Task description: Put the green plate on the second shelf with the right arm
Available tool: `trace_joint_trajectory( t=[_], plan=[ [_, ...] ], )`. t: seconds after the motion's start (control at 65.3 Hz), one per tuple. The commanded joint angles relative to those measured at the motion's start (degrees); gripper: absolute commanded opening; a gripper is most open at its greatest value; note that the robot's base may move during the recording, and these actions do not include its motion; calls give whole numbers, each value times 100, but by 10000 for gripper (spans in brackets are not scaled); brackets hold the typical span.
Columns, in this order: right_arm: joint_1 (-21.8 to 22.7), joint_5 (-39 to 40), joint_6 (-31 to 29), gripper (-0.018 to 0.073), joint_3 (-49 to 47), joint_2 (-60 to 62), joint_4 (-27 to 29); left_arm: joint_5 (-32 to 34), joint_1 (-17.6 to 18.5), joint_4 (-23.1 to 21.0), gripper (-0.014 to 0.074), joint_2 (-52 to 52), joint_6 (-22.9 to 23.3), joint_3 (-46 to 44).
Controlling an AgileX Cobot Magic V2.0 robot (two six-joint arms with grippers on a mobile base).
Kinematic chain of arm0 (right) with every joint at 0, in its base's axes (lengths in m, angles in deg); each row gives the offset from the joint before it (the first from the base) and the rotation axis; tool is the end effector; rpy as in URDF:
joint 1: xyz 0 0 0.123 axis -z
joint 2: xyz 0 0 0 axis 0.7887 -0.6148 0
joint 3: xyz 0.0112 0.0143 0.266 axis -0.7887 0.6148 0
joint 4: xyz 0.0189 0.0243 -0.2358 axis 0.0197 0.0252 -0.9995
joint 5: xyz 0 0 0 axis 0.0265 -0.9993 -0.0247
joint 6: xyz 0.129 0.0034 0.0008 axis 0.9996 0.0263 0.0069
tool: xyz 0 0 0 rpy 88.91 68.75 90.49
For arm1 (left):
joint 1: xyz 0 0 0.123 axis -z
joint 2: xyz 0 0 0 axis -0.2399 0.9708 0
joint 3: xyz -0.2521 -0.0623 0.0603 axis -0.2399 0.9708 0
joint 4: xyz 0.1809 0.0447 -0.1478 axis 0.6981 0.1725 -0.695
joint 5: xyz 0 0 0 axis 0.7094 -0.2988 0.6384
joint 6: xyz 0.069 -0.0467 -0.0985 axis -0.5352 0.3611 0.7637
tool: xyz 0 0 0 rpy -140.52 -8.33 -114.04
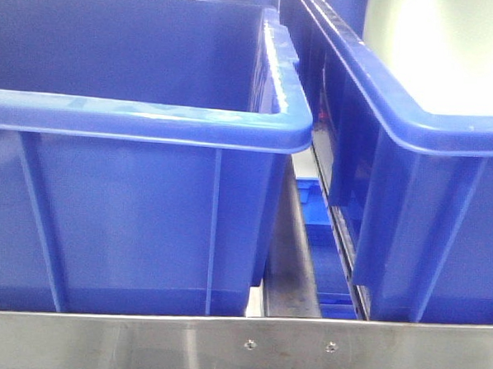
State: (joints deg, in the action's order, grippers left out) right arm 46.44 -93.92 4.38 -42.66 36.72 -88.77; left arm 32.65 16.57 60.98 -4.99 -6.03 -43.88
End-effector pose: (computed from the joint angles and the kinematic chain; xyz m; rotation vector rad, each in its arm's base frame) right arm 0.2184 0.0149 0.3060 -0.2677 1.7706 -0.1491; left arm 0.0984 -0.0047 0.2144 0.0351 1.4859 -0.0376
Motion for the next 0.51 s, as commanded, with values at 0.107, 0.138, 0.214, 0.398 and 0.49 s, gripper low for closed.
trace_joint_trajectory(
  t=[0.107, 0.138, 0.214, 0.398, 0.49],
  plan=[
    [103, 774, 309, 82, -917, -933, 825, 463, 12, -32, 130, -90, 14, 227],
    [137, 774, 320, 104, -1041, -1058, 1023, 463, 12, -32, 130, -90, 14, 227],
    [225, 774, 320, 172, -1364, -1317, 1298, 463, 12, -32, 130, -90, 14, 227],
    [258, 730, 320, 352, -1780, -1751, 1390, 463, 12, -32, 130, -90, 14, 227],
    [258, 660, 320, 365, -1785, -1797, 1390, 463, 12, -32, 130, -90, 14, 227]
  ],
)
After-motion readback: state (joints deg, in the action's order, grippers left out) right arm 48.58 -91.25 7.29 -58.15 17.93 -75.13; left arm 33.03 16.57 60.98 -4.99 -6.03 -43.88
